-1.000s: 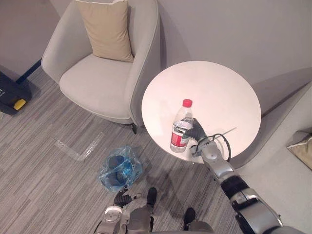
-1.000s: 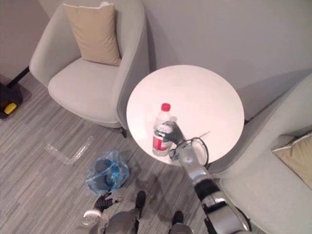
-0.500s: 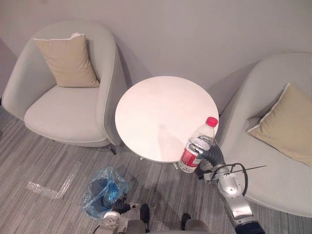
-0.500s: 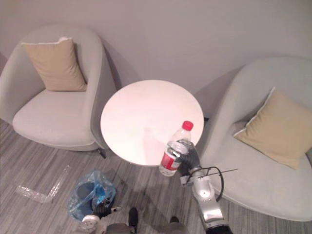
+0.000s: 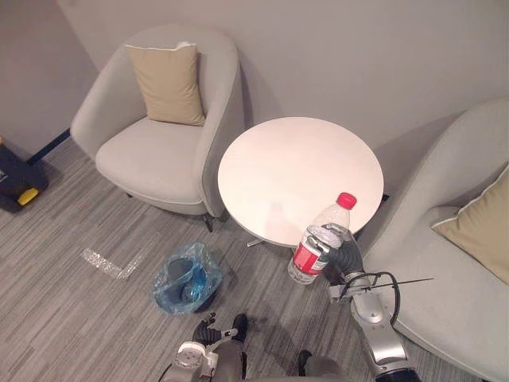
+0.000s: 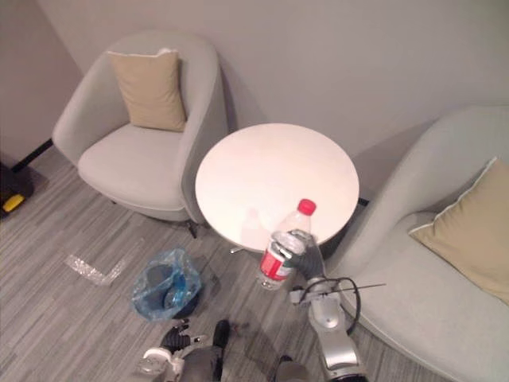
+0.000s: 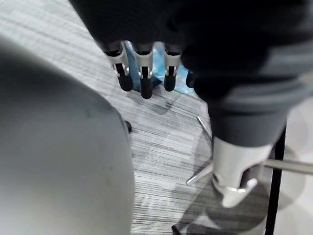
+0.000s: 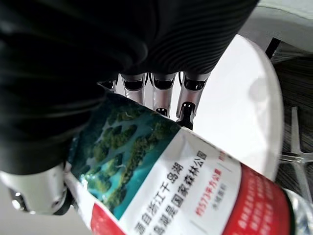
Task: Gather rubbish on tea table into small bin, then transfer packed bag to large trash can.
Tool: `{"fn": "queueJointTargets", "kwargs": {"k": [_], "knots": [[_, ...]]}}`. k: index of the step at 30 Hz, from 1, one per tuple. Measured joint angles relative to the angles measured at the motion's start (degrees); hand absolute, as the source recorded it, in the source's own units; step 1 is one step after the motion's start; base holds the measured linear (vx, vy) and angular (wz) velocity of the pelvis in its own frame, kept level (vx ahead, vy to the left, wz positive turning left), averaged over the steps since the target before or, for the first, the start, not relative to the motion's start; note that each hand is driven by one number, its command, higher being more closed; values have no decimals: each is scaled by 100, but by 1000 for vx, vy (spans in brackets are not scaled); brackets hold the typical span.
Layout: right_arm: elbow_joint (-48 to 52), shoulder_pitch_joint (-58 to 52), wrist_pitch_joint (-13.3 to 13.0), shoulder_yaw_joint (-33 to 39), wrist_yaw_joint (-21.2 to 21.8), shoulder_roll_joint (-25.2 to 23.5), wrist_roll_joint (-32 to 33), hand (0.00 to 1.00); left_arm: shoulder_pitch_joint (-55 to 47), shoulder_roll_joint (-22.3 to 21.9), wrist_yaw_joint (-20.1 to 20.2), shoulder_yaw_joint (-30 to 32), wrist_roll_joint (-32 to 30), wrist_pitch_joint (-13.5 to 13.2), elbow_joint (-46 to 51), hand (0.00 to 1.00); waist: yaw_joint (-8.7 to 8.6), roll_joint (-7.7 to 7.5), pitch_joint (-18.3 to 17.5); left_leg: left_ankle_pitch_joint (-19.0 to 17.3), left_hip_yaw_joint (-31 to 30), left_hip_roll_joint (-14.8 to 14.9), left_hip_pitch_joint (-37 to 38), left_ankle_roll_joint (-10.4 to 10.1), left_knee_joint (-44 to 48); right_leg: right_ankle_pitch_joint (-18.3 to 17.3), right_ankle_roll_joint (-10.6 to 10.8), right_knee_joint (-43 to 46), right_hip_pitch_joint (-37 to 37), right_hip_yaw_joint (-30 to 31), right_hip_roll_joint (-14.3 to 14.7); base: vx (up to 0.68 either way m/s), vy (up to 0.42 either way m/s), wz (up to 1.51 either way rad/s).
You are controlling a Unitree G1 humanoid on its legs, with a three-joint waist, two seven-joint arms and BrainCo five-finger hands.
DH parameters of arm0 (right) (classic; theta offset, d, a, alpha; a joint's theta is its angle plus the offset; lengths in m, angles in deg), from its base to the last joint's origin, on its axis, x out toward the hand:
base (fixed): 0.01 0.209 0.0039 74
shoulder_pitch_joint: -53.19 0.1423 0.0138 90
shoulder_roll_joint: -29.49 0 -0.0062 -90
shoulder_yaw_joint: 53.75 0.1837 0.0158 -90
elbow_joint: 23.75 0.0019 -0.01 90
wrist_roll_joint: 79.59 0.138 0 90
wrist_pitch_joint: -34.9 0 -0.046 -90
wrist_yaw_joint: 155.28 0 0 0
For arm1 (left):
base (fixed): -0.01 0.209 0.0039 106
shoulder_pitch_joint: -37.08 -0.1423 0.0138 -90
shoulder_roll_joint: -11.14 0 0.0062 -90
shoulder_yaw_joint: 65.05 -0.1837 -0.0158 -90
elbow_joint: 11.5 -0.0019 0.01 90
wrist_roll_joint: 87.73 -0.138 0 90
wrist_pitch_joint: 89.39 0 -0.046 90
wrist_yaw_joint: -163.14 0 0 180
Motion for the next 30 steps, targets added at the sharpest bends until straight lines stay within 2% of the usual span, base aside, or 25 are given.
{"fn": "queueJointTargets", "kwargs": {"k": [1,2,4,5,7,9,12,15,17,19,21,22,23,24,25,26,27,29,30], "knots": [[-49,2,6,60,-23,23,1,100,6,28,0,-7,-2,1,35,0,-35,-55,8,80,299,-115,-145,195,321,43,-44,4,-66,-220,-197,-202,-65,114],[-119,-1,6,169,-60,30,2,100,-1,32,-2,-11,0,1,60,0,-111,-102,-9,105,541,-254,-236,278,846,127,-16,-10,-105,-423,-401,-133,-64,109],[-219,-72,15,327,-81,34,5,100,-26,24,-9,-34,-11,19,108,0,-129,-90,-19,-214,997,-242,-110,192,1647,188,35,-34,-87,-694,-616,-201,125,143],[-393,-47,52,377,-125,-17,3,100,-73,-6,-26,-126,-241,118,118,0,-155,27,-113,-1147,1935,261,681,-102,986,596,394,-560,-46,-1299,-643,-218,355,178],[-434,-74,96,300,-65,-302,2,100,-74,149,-60,-250,-254,165,98,0,-115,-194,-195,-926,1872,-16,832,9,632,869,532,-1102,257,-1237,-710,-70,287,98],[-434,-71,93,271,-47,-387,3,100,-107,153,-131,-294,-359,216,98,0,-114,-226,-260,-908,1847,-207,995,45,515,950,619,-1278,456,-1082,-808,8,152,13],[-574,-43,93,275,-49,-389,5,100,-169,151,-201,-279,-401,207,7,0,-123,-202,-381,-764,1696,-458,1044,242,203,996,697,-1421,519,-1195,-970,8,133,27],[-1017,91,168,198,-48,-410,3,100,-162,153,-269,-266,-401,202,10,0,-52,-244,-388,-767,1650,-513,1027,261,202,989,712,-1402,520,-1216,-1012,36,40,13],[-1112,135,192,39,-48,-431,3,100,-146,160,-273,-225,-400,200,12,0,-41,-289,-355,-901,1635,-567,946,298,334,836,762,-1212,457,-1249,-1077,41,34,12],[-1183,172,192,-112,-38,-424,-4,100,-111,176,-274,-219,-396,196,18,0,-43,-347,-320,-1194,1539,-592,728,319,778,481,845,-580,257,-1272,-1236,51,25,26],[-1250,188,199,-153,-34,-416,-17,100,-87,190,-289,-229,-393,199,10,0,-46,-376,-307,-1409,1318,-602,641,342,1082,363,848,108,77,-1122,-1328,122,21,41],[-1258,182,204,-160,-34,-415,-42,100,-91,194,-311,-227,-393,199,9,0,-74,-364,-304,-1419,1187,-618,675,357,1075,402,729,620,-114,-898,-1325,186,61,62],[-1264,185,204,-173,-34,-401,-80,100,-95,199,-337,-224,-384,199,12,0,-95,-365,-295,-1416,980,-594,789,369,1076,503,455,1320,-372,-622,-1285,231,32,74],[-1283,188,203,-177,-32,-378,-126,100,-88,197,-373,-218,-351,200,23,0,-127,-287,-243,-1428,843,-494,859,395,1076,240,447,1498,-509,-431,-1153,245,-20,73],[-1293,205,201,-195,-23,-393,-161,100,-80,201,-399,-214,-348,208,12,0,-135,-306,-245,-1437,743,-433,908,403,1064,33,431,1431,-523,-291,-933,280,-135,70],[-1304,237,195,-255,-8,-388,-189,100,-69,209,-422,-132,-348,210,0,0,-131,-334,-201,-1437,575,-345,1064,402,949,-154,344,1236,-592,-190,-534,212,-135,60],[-1318,254,186,-276,-2,-387,-191,100,-64,196,-430,-54,-346,209,-22,0,-129,-320,-164,-1438,485,-299,1147,400,892,-181,296,1107,-648,-183,-335,204,-137,61],[-1354,258,180,-312,5,-378,-190,100,-29,174,-431,-11,-350,213,-132,0,-157,-299,-121,-1435,298,-248,1326,372,772,-16,213,517,-840,-222,50,191,-125,64],[-1350,210,172,-321,8,-374,-189,100,-38,178,-424,-4,-349,207,-140,0,-181,-401,-141,-1480,214,-366,1378,291,789,464,171,-121,-830,-131,74,239,-153,73]]}}
